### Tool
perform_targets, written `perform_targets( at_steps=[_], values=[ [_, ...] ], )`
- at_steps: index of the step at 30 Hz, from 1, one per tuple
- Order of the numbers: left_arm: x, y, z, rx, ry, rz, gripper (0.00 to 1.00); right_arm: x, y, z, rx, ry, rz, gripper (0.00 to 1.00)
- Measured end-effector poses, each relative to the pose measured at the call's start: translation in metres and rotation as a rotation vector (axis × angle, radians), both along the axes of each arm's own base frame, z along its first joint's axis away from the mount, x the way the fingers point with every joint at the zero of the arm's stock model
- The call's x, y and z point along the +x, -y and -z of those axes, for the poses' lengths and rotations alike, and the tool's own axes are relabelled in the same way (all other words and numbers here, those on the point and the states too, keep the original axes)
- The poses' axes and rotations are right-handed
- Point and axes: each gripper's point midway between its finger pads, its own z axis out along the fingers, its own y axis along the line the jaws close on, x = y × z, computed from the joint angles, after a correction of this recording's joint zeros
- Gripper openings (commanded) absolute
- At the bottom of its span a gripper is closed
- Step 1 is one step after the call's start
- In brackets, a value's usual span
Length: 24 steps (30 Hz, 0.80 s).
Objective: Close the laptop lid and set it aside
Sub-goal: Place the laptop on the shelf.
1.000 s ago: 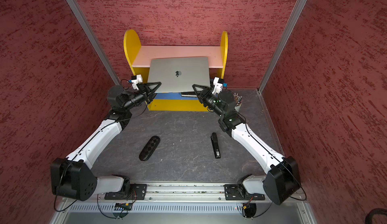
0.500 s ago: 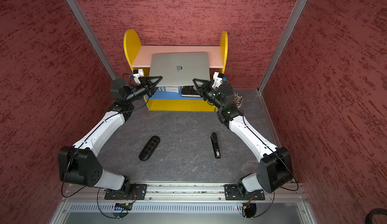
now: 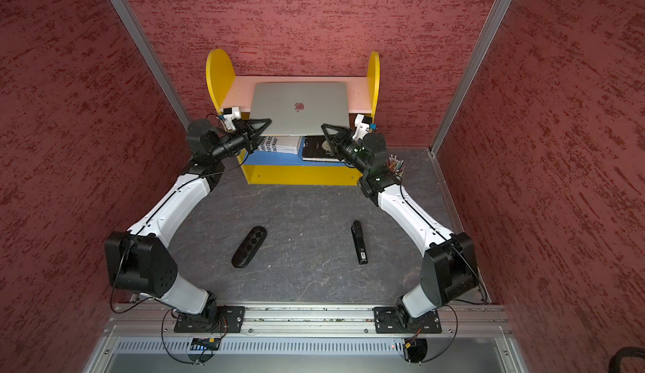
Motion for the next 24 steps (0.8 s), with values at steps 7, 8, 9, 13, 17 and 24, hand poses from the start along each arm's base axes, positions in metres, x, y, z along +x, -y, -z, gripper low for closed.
perform_targets(
  at_steps=[7, 8, 9, 13, 17, 24],
  values=[
    [0.01, 0.005, -0.003, 0.005, 0.006, 0.003, 0.25, 0.004, -0.009, -0.004, -0.02, 0.025, -0.035, 0.29],
    [0.011, 0.005, -0.004, 0.011, 0.012, 0.0, 0.27, 0.005, -0.009, -0.005, -0.023, 0.028, -0.035, 0.3],
    [0.013, 0.004, -0.007, 0.017, 0.021, -0.008, 0.28, 0.006, -0.01, -0.007, -0.024, 0.035, -0.039, 0.3],
    [0.017, 0.001, -0.015, 0.037, 0.048, -0.033, 0.35, 0.004, -0.012, -0.016, -0.031, 0.06, -0.051, 0.32],
    [0.022, -0.001, -0.017, 0.05, 0.058, -0.046, 0.43, 0.006, -0.015, -0.016, -0.041, 0.063, -0.062, 0.35],
    [0.03, -0.002, -0.02, 0.065, 0.076, -0.05, 0.64, 0.005, -0.022, -0.02, -0.045, 0.068, -0.099, 0.43]
  ],
)
